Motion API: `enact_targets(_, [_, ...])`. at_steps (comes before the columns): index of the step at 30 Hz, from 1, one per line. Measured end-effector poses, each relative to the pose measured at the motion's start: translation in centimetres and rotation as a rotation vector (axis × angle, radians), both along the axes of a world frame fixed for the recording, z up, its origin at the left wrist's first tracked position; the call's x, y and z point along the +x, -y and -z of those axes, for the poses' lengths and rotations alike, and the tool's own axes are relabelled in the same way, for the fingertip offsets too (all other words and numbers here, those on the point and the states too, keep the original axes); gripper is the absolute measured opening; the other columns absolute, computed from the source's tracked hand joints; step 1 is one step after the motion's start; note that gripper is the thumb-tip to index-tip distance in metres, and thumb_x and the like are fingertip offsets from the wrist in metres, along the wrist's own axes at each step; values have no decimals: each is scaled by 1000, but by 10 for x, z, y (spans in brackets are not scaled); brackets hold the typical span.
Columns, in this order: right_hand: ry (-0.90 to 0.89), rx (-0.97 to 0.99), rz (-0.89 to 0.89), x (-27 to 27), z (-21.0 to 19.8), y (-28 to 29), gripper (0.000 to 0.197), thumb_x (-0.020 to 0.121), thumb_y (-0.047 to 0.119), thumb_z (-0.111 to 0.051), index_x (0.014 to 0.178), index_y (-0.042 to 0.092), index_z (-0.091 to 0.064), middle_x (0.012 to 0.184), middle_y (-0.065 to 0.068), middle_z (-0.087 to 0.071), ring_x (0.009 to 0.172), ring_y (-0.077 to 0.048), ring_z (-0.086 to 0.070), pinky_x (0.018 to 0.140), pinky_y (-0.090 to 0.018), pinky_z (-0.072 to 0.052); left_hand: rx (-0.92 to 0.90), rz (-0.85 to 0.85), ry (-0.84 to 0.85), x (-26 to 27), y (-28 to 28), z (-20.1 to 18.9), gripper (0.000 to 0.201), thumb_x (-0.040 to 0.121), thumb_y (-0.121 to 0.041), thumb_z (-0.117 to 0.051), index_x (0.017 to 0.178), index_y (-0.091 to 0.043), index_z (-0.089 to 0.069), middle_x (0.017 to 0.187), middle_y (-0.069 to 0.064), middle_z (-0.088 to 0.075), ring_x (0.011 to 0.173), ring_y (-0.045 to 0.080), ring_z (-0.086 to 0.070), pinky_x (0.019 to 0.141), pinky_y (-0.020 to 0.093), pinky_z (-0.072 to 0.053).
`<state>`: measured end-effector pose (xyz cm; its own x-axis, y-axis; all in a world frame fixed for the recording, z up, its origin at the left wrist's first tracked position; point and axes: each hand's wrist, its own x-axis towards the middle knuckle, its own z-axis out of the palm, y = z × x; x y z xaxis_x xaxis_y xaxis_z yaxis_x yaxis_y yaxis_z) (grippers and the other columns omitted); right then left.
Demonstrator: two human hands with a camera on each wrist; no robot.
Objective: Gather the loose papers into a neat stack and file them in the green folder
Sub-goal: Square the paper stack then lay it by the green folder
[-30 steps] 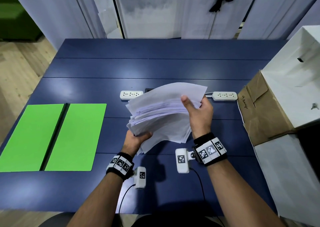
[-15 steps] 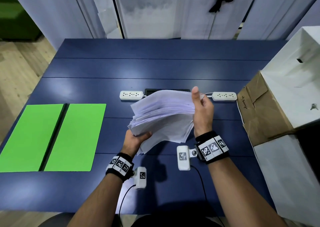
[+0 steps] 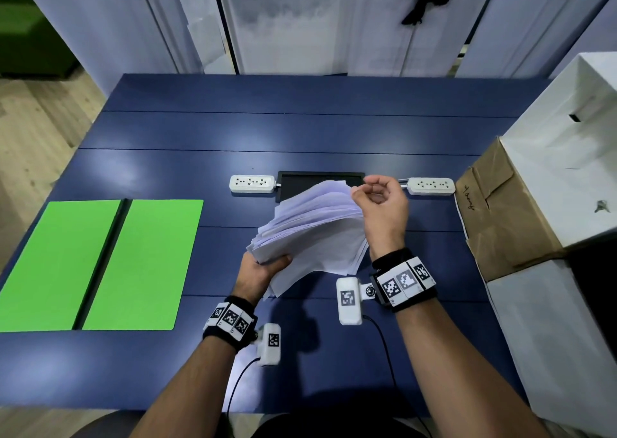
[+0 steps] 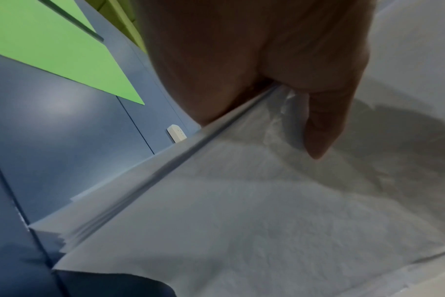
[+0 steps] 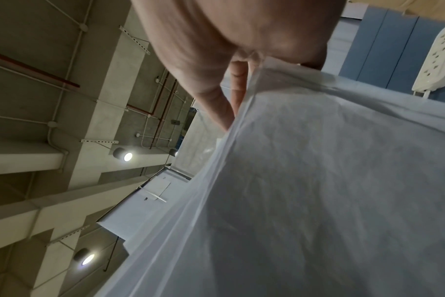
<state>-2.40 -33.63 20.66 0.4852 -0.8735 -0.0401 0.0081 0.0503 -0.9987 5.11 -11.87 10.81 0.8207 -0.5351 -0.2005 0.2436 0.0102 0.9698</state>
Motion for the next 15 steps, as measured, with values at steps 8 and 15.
enact_targets(8, [80, -75, -105, -5, 1, -3, 39, 78, 25, -82, 110, 12, -63, 102, -4, -68, 95, -12, -65, 85, -24, -51, 52, -41, 16, -4, 2, 6, 32, 77, -13, -73, 107, -23, -67, 92, -18, -77, 85, -3, -70, 75, 16, -54])
enact_targets(15, [-13, 5, -536, -39, 57, 33, 138, 49, 50, -95, 155, 44, -5, 158, -6, -31, 145, -19, -37, 114, -33, -40, 46, -31, -20, 2, -3, 7, 38, 83, -11, -77, 119, -15, -67, 104, -4, -77, 97, 12, -71, 84, 26, -55])
